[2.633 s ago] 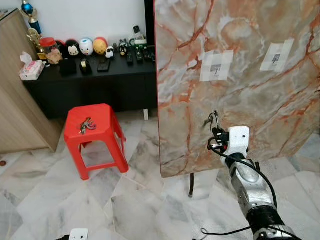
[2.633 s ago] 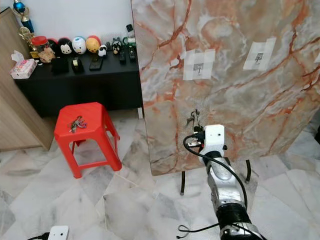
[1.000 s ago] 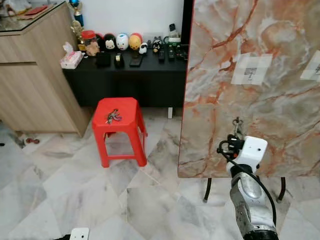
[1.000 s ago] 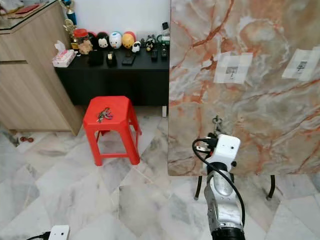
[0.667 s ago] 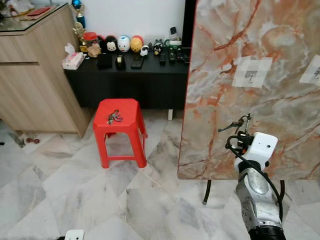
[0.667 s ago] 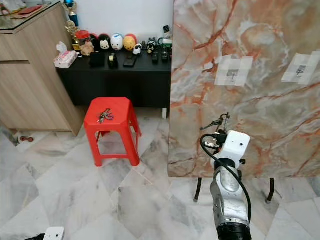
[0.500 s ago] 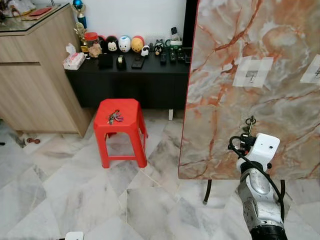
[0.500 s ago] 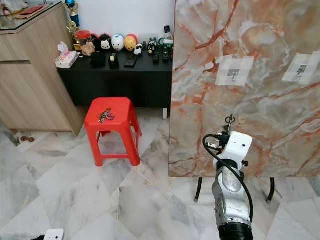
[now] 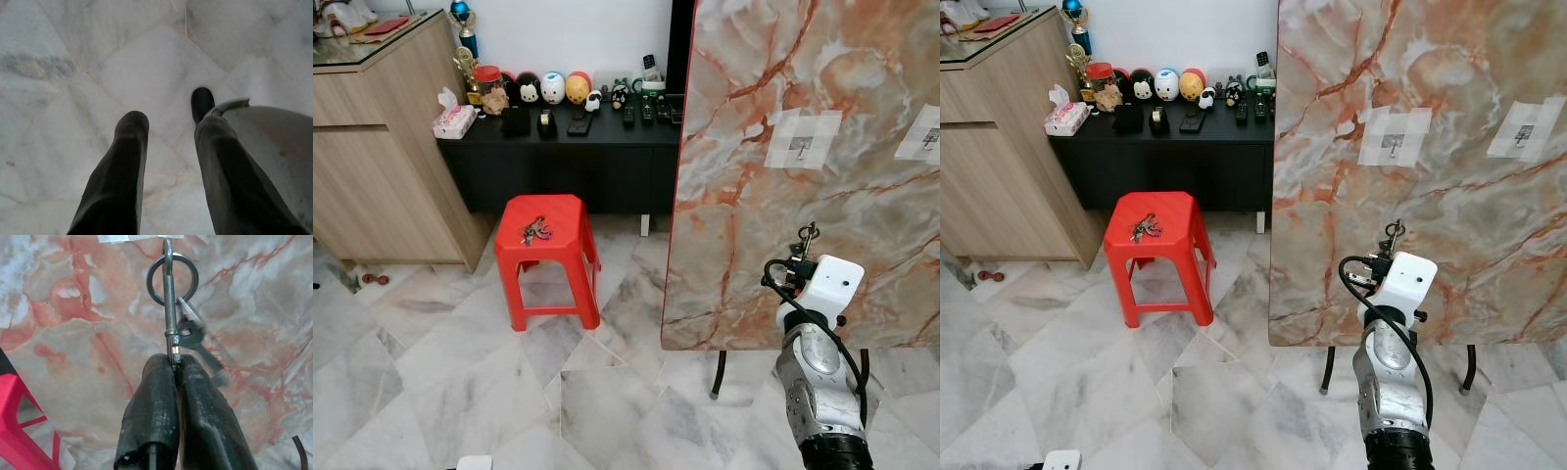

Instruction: Hang keys on a hook

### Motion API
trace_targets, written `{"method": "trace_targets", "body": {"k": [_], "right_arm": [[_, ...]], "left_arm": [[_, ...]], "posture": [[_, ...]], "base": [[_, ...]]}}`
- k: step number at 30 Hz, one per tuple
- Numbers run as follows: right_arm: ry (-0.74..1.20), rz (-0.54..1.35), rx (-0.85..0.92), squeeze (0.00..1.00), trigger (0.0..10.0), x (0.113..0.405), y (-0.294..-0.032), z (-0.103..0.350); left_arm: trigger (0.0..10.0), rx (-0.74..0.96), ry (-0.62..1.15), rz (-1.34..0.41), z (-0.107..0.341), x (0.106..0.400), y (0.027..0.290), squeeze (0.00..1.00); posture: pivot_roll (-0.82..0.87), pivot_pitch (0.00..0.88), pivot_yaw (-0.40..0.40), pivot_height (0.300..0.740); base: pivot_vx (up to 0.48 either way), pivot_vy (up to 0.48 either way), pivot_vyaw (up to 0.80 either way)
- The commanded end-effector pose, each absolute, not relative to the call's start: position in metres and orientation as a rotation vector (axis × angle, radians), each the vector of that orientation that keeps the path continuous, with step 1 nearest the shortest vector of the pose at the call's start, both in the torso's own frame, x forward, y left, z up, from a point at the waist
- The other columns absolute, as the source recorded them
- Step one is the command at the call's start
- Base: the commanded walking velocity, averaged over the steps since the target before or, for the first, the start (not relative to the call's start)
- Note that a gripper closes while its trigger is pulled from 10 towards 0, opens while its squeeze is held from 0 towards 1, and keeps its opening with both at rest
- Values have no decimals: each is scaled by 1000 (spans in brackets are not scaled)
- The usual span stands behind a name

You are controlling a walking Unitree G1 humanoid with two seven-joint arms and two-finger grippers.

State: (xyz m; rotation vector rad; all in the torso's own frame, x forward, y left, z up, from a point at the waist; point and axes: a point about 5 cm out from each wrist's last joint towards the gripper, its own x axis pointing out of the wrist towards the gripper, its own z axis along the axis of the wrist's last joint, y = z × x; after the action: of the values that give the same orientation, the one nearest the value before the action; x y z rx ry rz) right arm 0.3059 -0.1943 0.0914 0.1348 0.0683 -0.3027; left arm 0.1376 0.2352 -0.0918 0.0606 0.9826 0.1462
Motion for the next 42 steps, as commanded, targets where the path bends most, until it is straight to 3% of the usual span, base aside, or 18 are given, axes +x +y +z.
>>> {"method": "trace_targets", "body": {"k": [1,16,42], "right_arm": [[77,-304,138,0,10000,309,-191,91],[80,-315,138,0,10000,311,-190,92],[75,-332,139,0,10000,315,-192,93]], "left_arm": [[10000,80,1001,134,-92,137,237,0],[10000,79,1001,129,-91,139,237,0],[10000,88,1003,109,-92,138,237,0]], "posture": [[-136,0,8,740],[-139,0,12,740],[-133,0,13,740]], "base": [[0,0,0],[48,0,0],[286,0,0]]}}
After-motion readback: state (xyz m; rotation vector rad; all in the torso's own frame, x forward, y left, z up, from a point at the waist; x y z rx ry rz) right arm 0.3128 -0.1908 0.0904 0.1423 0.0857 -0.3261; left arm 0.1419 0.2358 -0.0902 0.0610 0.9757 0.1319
